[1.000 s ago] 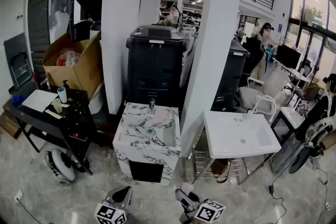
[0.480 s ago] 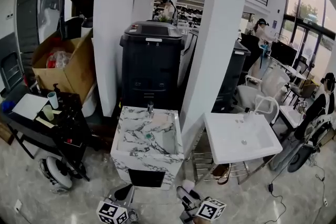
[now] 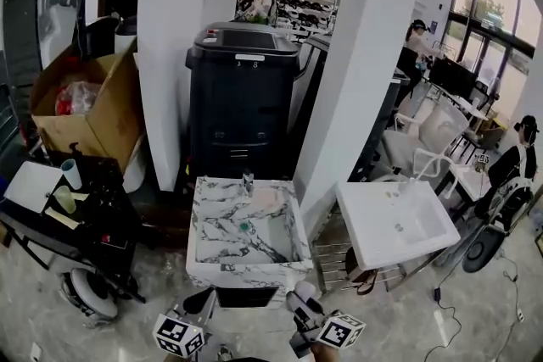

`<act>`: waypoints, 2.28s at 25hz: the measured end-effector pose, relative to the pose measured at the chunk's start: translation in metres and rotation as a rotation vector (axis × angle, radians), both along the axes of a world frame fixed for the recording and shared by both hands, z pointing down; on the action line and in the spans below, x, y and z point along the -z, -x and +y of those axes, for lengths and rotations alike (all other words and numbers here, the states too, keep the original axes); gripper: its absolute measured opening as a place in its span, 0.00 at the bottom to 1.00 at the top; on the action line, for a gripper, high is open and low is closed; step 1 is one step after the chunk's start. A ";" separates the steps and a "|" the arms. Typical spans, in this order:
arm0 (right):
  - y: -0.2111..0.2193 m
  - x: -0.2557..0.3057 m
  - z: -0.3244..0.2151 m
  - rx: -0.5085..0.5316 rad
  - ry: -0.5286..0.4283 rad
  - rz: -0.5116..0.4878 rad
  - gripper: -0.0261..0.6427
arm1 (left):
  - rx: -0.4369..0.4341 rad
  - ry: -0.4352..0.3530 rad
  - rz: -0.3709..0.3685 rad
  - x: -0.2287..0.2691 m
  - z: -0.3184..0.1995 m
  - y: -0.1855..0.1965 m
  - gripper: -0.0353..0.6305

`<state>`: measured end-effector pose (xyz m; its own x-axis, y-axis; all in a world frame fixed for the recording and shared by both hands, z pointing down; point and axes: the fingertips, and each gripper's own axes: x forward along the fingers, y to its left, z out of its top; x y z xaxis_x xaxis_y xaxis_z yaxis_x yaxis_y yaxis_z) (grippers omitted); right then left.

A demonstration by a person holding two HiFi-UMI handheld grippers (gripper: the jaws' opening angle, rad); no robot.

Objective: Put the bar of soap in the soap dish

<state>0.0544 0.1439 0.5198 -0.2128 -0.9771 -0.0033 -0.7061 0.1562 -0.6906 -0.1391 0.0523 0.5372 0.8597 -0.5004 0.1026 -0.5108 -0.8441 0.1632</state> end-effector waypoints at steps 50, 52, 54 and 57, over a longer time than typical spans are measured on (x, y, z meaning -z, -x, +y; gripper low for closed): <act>-0.172 -0.078 -0.368 0.297 0.185 0.384 0.27 | 0.331 0.113 -0.012 -0.036 -0.182 -0.087 0.13; -0.175 -0.088 -0.384 0.321 0.206 0.428 0.27 | 0.349 0.117 -0.017 -0.037 -0.184 -0.089 0.13; -0.176 -0.098 -0.399 0.350 0.229 0.483 0.27 | 0.369 0.122 -0.025 -0.039 -0.185 -0.088 0.13; -0.176 -0.117 -0.422 0.395 0.267 0.571 0.27 | 0.402 0.136 -0.034 -0.043 -0.185 -0.085 0.13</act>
<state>0.2302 -0.2782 0.6367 -0.4463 -0.7792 0.4402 -0.8925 0.3512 -0.2832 -0.0537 -0.1332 0.5801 0.5942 -0.7747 0.2162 -0.8017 -0.5488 0.2368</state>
